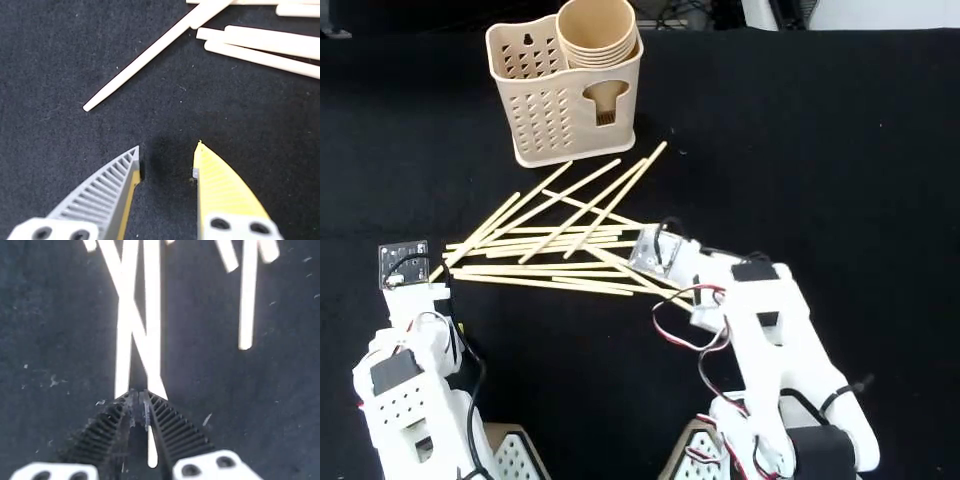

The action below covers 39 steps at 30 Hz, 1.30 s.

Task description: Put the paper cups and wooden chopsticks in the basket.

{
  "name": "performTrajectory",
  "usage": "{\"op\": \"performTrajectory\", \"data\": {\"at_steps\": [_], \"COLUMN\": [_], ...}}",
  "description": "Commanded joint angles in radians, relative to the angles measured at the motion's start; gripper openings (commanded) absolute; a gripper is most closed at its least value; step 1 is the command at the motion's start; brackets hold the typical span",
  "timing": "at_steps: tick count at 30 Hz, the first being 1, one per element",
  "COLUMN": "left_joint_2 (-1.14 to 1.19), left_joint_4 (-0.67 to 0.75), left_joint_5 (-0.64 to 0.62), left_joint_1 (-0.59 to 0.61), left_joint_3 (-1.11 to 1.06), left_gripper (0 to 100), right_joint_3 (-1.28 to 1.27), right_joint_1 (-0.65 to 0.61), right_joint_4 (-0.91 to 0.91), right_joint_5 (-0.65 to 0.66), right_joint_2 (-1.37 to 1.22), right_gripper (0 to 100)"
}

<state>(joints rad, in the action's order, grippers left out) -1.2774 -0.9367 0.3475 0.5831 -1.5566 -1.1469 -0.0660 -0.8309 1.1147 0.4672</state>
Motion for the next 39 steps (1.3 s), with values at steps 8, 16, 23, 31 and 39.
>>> {"op": "performTrajectory", "data": {"at_steps": [8,16,23,31,39], "left_joint_2": [-0.008,-0.008,-0.008,-0.008,-0.008], "left_joint_4": [0.017,0.017,0.017,0.017,0.017], "left_joint_5": [0.006,0.006,0.006,0.006,0.006], "left_joint_1": [0.007,0.004,0.008,0.007,0.008], "left_joint_3": [0.002,0.002,0.002,0.002,0.002], "left_gripper": [18,18,18,18,18], "right_joint_3": [0.091,0.277,0.189,0.280,0.321], "right_joint_1": [0.014,-0.138,-0.273,-0.270,-0.262], "right_joint_4": [-0.091,-0.288,-0.083,-0.026,-0.025], "right_joint_5": [0.023,-0.126,-0.186,-0.186,-0.184], "right_joint_2": [0.027,0.022,-0.071,-0.282,-0.340], "right_gripper": [15.8,21.1,22.3,22.2,21.9]}}
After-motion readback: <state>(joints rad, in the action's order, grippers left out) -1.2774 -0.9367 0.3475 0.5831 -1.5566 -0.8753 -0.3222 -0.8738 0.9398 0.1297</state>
